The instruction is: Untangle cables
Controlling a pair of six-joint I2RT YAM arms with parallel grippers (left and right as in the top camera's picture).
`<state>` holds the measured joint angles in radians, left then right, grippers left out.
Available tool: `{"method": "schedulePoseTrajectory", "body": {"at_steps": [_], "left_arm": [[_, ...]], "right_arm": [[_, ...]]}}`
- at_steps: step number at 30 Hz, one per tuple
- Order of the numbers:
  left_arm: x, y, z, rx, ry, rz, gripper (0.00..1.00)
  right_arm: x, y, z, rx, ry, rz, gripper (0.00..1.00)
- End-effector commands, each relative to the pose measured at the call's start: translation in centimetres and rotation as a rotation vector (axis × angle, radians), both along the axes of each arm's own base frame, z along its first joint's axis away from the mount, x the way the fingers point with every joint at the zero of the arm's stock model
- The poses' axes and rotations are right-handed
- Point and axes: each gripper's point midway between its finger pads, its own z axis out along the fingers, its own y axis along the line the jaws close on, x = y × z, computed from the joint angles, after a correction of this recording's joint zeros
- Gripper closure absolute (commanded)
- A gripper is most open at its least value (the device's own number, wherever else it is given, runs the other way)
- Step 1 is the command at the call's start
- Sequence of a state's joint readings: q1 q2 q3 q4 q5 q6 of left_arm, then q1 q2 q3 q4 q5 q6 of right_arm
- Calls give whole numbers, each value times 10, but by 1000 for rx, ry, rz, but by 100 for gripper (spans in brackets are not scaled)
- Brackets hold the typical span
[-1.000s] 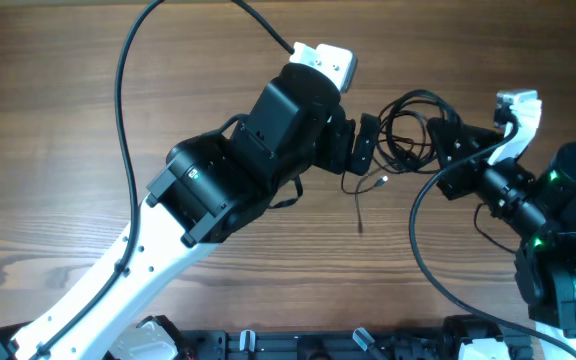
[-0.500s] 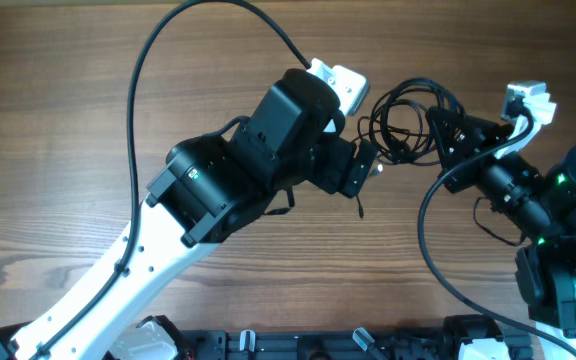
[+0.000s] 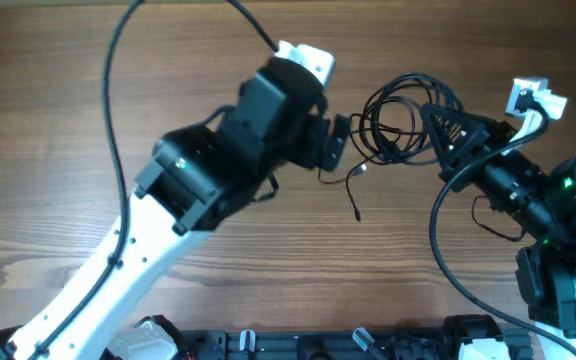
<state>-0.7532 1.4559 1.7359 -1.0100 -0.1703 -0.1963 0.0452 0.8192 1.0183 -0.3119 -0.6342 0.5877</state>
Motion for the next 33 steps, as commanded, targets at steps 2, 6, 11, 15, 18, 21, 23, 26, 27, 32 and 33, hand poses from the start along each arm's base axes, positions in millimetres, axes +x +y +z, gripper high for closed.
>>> {"method": "schedulePoseTrajectory", "body": {"at_steps": [2,6,11,15,18,21,23,26,27,32,33], "left_arm": [[0,-8,11,-107,35,-67,0],[-5,-21,6,-112,55,-141,0],[-6,-25,-2,-110,87,-158,0],[-6,-24,-3,-108,90,-156,0],[-7,-22,-5,-97,98,-148,0],[-9,-21,-7,-93,110,-145,0],[-9,-21,-7,-95,113,-145,0],[-14,-26,-6,-118,129,-177,0],[-16,-29,-5,-130,134,-192,0],[-19,-35,-2,-156,139,-231,0],[-20,-35,-2,-156,138,-231,0]], "right_arm": [[-7,6,13,23,-22,48,96],[-7,6,16,39,-23,46,96],[-6,5,20,38,-41,37,96],[-1,0,19,36,-41,0,96],[2,-4,19,33,-42,-35,96],[3,-6,20,33,-48,-45,96],[4,-7,20,32,-50,-52,96],[5,-7,20,32,-47,-52,96],[5,-7,20,32,-46,-52,96],[10,-10,16,30,-32,-75,96],[11,-10,16,31,-31,-79,96]]}}
